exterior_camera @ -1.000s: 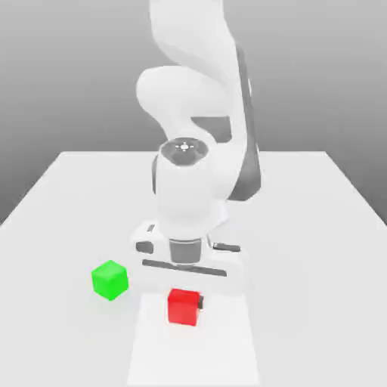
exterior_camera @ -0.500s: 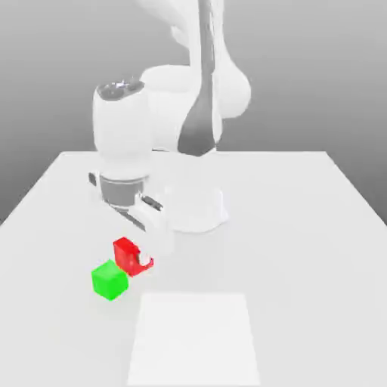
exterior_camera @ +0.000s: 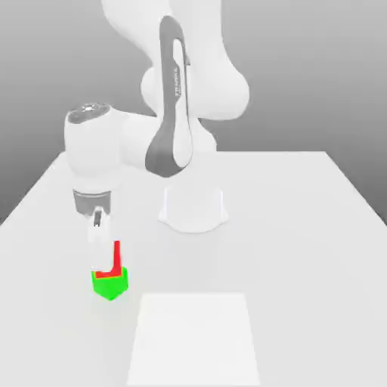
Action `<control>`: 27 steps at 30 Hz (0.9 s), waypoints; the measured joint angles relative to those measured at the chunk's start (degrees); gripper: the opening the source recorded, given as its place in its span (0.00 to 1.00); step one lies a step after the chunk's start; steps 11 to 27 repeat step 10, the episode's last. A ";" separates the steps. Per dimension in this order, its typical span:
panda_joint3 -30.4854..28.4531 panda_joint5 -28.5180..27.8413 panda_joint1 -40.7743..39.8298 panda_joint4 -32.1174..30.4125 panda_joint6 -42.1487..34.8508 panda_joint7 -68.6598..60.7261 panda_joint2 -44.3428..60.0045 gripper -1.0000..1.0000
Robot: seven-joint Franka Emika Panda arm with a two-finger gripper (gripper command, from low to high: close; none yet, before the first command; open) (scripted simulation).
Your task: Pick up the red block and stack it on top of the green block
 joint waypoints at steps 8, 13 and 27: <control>0.31 -1.50 -0.86 -0.27 -6.48 1.00 -6.67 1.00; 0.44 -1.86 -1.08 -0.43 -10.39 1.23 -10.75 1.00; 0.44 -1.86 -1.08 -0.43 -10.39 1.23 -10.75 1.00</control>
